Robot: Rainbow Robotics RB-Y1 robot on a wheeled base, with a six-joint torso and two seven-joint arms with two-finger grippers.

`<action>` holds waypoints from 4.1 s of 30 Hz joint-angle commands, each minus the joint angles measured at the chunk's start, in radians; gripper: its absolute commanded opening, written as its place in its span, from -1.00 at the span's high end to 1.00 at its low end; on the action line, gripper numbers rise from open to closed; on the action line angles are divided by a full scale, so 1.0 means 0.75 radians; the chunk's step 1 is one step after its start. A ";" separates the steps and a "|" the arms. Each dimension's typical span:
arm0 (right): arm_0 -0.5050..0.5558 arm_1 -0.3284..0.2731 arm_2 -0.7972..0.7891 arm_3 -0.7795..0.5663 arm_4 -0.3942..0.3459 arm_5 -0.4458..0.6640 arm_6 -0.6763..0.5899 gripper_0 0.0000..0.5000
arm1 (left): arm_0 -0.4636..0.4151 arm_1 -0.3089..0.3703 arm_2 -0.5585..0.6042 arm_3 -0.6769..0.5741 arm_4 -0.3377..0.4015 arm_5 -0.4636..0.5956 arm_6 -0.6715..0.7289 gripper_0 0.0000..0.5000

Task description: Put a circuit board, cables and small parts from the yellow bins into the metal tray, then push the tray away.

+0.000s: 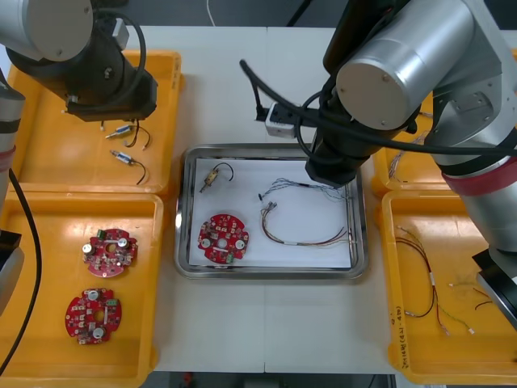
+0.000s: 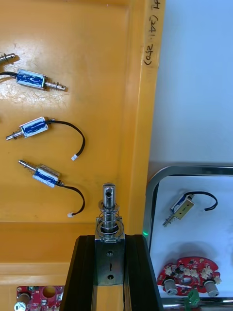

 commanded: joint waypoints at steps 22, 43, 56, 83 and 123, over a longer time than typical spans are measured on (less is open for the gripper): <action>0.249 -0.262 -0.619 -0.260 -0.019 0.009 -0.337 -1.00 | 0.007 -0.126 -0.270 -0.053 0.014 -0.161 0.207 1.00; 0.654 -0.313 -1.116 -0.278 -0.035 0.009 -0.353 -1.00 | 0.013 -0.249 -0.585 0.108 -0.055 -0.335 0.297 0.99; 0.830 -0.313 -1.169 -0.380 -0.054 0.009 -0.408 -1.00 | 0.036 -0.253 -0.662 0.233 -0.071 -0.441 0.295 0.99; 0.973 -0.288 -1.239 -0.468 -0.174 0.009 -0.664 -1.00 | 0.046 -0.263 -0.703 0.298 -0.100 -0.523 0.311 -1.00; 0.973 -0.288 -1.226 -0.468 -0.168 0.009 -0.696 -1.00 | 0.112 -0.040 -0.169 -0.254 0.023 0.010 0.242 -1.00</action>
